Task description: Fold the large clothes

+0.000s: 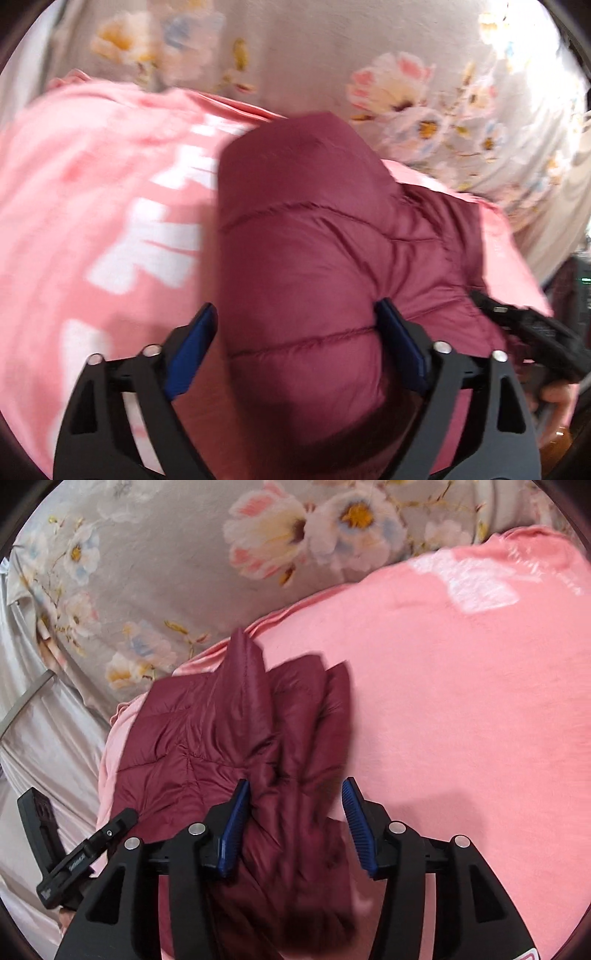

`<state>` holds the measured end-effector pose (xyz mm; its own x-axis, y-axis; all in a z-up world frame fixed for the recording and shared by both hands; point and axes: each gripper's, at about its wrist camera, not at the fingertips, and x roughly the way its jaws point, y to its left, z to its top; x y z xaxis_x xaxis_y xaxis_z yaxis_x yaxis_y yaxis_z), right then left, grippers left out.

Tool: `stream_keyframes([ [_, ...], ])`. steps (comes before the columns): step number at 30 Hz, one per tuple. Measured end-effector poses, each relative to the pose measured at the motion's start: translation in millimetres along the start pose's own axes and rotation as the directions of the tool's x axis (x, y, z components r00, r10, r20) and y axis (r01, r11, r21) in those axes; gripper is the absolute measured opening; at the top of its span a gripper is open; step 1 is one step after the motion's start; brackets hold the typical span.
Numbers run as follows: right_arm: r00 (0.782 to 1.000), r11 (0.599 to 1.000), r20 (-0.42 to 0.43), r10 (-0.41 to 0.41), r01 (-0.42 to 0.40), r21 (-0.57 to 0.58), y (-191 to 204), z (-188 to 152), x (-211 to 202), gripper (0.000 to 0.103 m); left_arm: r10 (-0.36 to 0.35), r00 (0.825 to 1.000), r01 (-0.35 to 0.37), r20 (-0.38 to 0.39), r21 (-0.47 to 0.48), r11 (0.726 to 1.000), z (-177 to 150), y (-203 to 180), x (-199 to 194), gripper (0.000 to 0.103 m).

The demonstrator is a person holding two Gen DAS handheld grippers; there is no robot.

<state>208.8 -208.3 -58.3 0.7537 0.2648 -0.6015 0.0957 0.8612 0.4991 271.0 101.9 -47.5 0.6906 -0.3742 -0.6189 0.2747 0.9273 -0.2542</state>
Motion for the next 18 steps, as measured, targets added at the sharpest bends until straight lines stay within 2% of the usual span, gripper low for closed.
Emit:
stream_keyframes([
  [1, 1.0, 1.0, 0.011, -0.011, 0.011, -0.01, 0.1, 1.6, -11.5, 0.051, 0.061, 0.998, -0.061, 0.002, -0.004, 0.998, -0.6, 0.6, -9.2, 0.088],
  [4, 0.998, 0.995, 0.047, -0.03, 0.034, -0.09, 10.5, -4.3, -55.1, 0.052, 0.148, 0.989, -0.147, 0.019, -0.021, 0.989, -3.5, -1.2, -46.1, 0.088],
  [7, 0.999, 0.989, 0.026, -0.027, 0.031, -0.144, 19.1, -18.4, -77.2, 0.052, 0.133, 0.991, -0.133, -0.022, -0.028, 0.991, -28.2, -13.1, -82.7, 0.091],
  [10, 1.0, 0.982, -0.029, -0.01, 0.004, -0.186, 27.5, -38.8, -81.5, 0.052, 0.119, 0.989, -0.118, -0.092, 0.018, 0.993, -66.7, -27.4, -92.5, 0.09],
  [12, 0.999, 0.979, -0.049, -0.019, 0.009, -0.202, 31.7, -45.0, -70.8, 0.052, 0.159, 0.979, -0.154, -0.129, 0.054, 0.987, -89.5, -33.1, -84.7, 0.09],
  [13, 0.998, 0.98, -0.056, -0.024, 0.012, -0.2, 33.2, -45.5, -63.0, 0.051, 0.183, 0.974, -0.175, -0.136, 0.067, 0.982, -92.7, -34.3, -79.6, 0.086],
  [14, 0.998, 0.981, -0.061, -0.02, 0.007, -0.194, 34.4, -44.1, -57.3, 0.04, 0.208, 0.968, -0.199, -0.142, 0.07, 0.977, -94.0, -33.2, -73.6, 0.083],
  [15, 0.998, 0.983, -0.06, -0.013, 0.002, -0.184, 35.5, -42.1, -51.9, 0.025, 0.231, 0.963, -0.226, -0.142, 0.055, 0.973, -92.5, -28.2, -68.3, 0.077],
  [17, 0.998, 0.987, -0.059, -0.027, 0.017, -0.16, 32.6, -37.2, -41.2, 0.015, 0.277, 0.952, -0.277, -0.132, 0.022, 0.961, -84.9, -15.9, -62.9, 0.077],
  [18, 0.998, 0.989, -0.06, -0.026, 0.017, -0.145, 29.7, -36.0, -37.2, 0.013, 0.285, 0.95, -0.285, -0.131, 0.018, 0.958, -81.5, -12.4, -60.3, 0.077],
])
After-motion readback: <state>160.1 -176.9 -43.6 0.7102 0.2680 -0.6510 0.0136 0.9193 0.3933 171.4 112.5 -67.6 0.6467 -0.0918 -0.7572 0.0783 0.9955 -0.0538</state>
